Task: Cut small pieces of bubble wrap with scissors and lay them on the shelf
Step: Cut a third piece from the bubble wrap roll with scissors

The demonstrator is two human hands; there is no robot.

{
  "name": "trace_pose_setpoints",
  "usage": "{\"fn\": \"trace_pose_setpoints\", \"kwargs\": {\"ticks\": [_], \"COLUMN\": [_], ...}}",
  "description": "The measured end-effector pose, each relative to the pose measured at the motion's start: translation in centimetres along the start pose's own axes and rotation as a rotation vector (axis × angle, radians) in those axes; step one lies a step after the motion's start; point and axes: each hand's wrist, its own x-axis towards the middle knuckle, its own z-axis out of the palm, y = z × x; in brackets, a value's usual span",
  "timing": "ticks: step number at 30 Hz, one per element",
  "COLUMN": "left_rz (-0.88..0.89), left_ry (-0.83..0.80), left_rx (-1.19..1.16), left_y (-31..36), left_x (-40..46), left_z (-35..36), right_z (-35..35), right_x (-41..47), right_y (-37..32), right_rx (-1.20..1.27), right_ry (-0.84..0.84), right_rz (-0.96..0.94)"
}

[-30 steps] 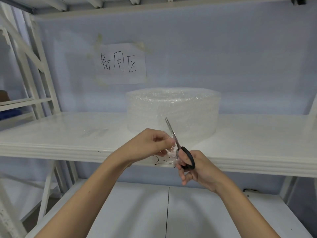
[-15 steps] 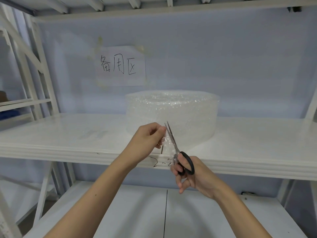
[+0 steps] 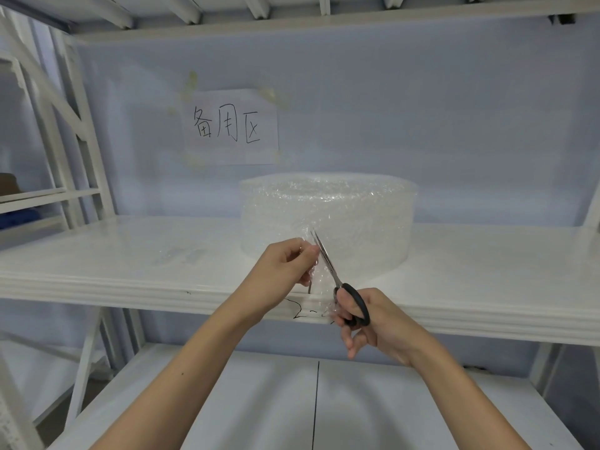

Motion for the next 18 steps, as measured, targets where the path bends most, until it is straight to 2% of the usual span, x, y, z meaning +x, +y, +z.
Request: {"fn": "trace_pose_setpoints", "kwargs": {"ticks": [5,14,18], "left_rz": [0.007,0.054,0.024], "left_ry": [-0.006,0.004,0.011], "left_rx": [-0.031,-0.096,-0.128], "left_y": [0.01,0.56,0.6], "left_x": [0.03,-0.3,-0.52], "left_z": [0.03,0.49,0.76], "right_z": [-0.07,-0.65,-0.42], "right_x": [0.07,-0.31,-0.82], "right_y": [0.04,0.1,0.61], "right_rx": [0.009,0.067,0.098], "right_ry": [-0.017,-0.214,-0.216], "right_rz": [-0.003,0.046,0.04]}}
